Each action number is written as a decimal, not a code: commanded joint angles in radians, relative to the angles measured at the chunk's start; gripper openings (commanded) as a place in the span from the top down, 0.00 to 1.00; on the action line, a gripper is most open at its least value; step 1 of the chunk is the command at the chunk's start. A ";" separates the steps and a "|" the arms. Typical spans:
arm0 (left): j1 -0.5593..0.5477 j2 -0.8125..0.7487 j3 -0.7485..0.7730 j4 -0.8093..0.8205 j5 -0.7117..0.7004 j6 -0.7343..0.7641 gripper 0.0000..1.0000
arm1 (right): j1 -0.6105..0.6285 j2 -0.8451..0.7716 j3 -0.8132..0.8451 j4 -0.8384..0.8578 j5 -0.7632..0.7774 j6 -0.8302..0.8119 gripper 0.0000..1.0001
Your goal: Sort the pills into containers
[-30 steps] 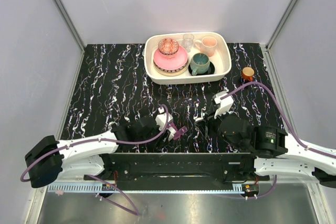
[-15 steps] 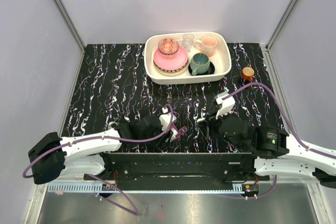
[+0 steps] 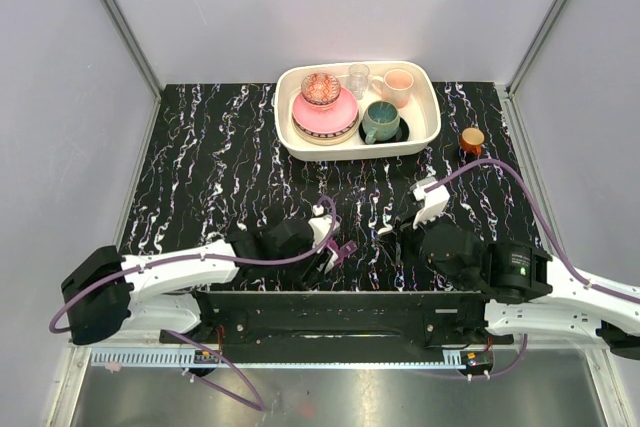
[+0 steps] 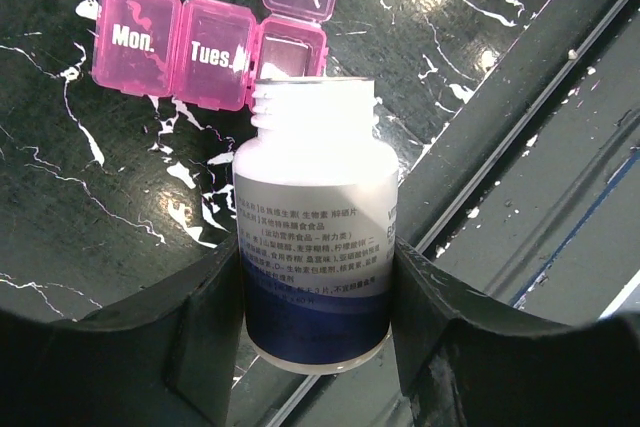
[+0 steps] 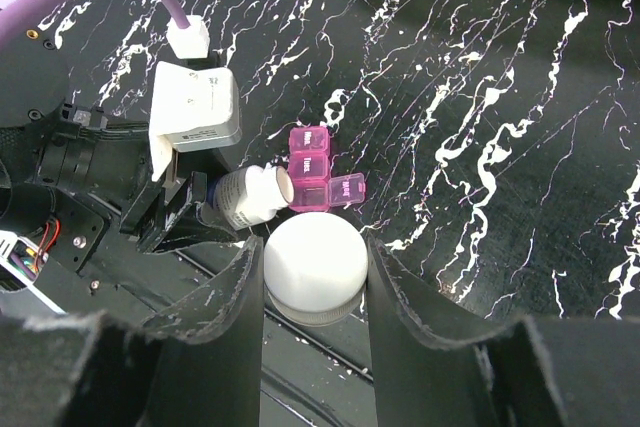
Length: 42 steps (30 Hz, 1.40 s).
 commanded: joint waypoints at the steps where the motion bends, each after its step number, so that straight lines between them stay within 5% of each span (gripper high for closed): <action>1: -0.005 0.010 0.080 -0.034 0.001 -0.009 1.00 | 0.001 -0.019 -0.006 0.001 0.026 0.022 1.00; 42: 0.009 0.184 0.233 -0.210 0.024 0.035 1.00 | 0.001 -0.055 -0.018 -0.026 0.020 0.050 1.00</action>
